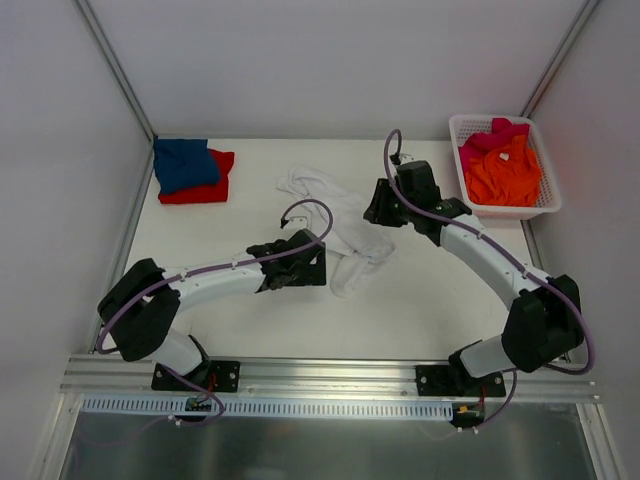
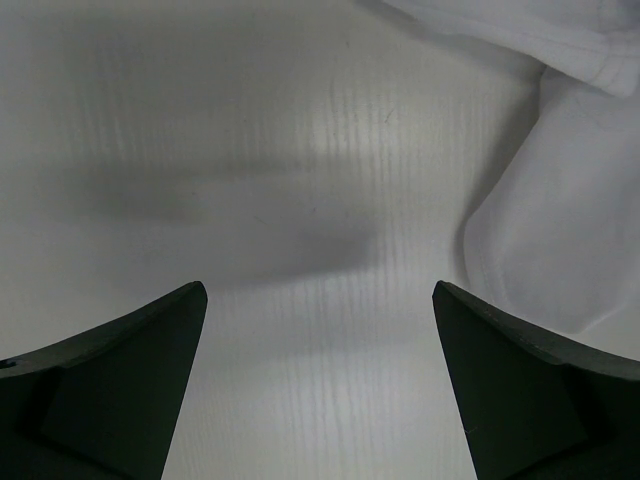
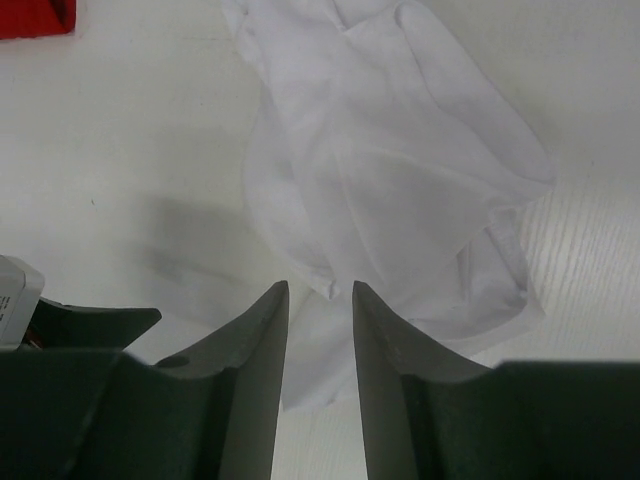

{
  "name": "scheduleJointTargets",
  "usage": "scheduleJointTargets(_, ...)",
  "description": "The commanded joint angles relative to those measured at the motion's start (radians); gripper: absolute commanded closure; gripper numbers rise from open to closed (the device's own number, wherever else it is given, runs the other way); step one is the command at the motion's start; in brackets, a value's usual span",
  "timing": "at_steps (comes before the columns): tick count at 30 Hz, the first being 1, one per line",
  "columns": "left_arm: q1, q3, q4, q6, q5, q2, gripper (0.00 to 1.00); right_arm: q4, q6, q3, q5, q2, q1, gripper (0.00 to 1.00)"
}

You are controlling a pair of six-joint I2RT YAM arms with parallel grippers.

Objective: Fold and stack the t-shirts
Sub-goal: Move the tshirt to the center of the board, then flatten the tshirt out

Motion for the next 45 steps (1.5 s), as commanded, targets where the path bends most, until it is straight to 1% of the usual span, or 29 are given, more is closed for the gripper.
scheduleJointTargets(1, -0.017, 0.061, 0.031, -0.021, 0.000, -0.002, 0.02, 0.064, 0.036, -0.060, 0.004, -0.066, 0.025, 0.66)
scheduleJointTargets(5, -0.019, 0.060, 0.029, -0.014, -0.008, -0.026, 0.02, 0.092, 0.050, -0.155, 0.037, -0.105, 0.047, 0.66)
scheduleJointTargets(7, -0.017, 0.050, 0.029, -0.013, -0.012, -0.040, 0.02, 0.132, 0.061, -0.197, 0.054, -0.123, 0.056, 0.66)
scheduleJointTargets(12, -0.017, 0.030, 0.028, -0.007, -0.041, -0.095, 0.01, 0.202, 0.073, -0.272, 0.051, -0.096, 0.065, 0.66)
scheduleJointTargets(25, -0.017, 0.012, 0.022, 0.002, -0.046, -0.132, 0.01, 0.281, 0.093, -0.298, 0.042, 0.013, 0.079, 0.65)
scheduleJointTargets(37, -0.017, 0.021, 0.017, 0.007, -0.048, -0.122, 0.01, 0.299, 0.111, -0.347, 0.054, -0.011, 0.088, 0.65)
scheduleJointTargets(42, -0.017, 0.023, 0.019, 0.009, -0.045, -0.125, 0.01, 0.317, 0.111, -0.349, 0.057, -0.007, 0.090, 0.69)
scheduleJointTargets(45, -0.017, 0.018, 0.016, 0.010, -0.046, -0.134, 0.01, 0.344, 0.116, -0.350, 0.048, 0.012, 0.090, 0.75)
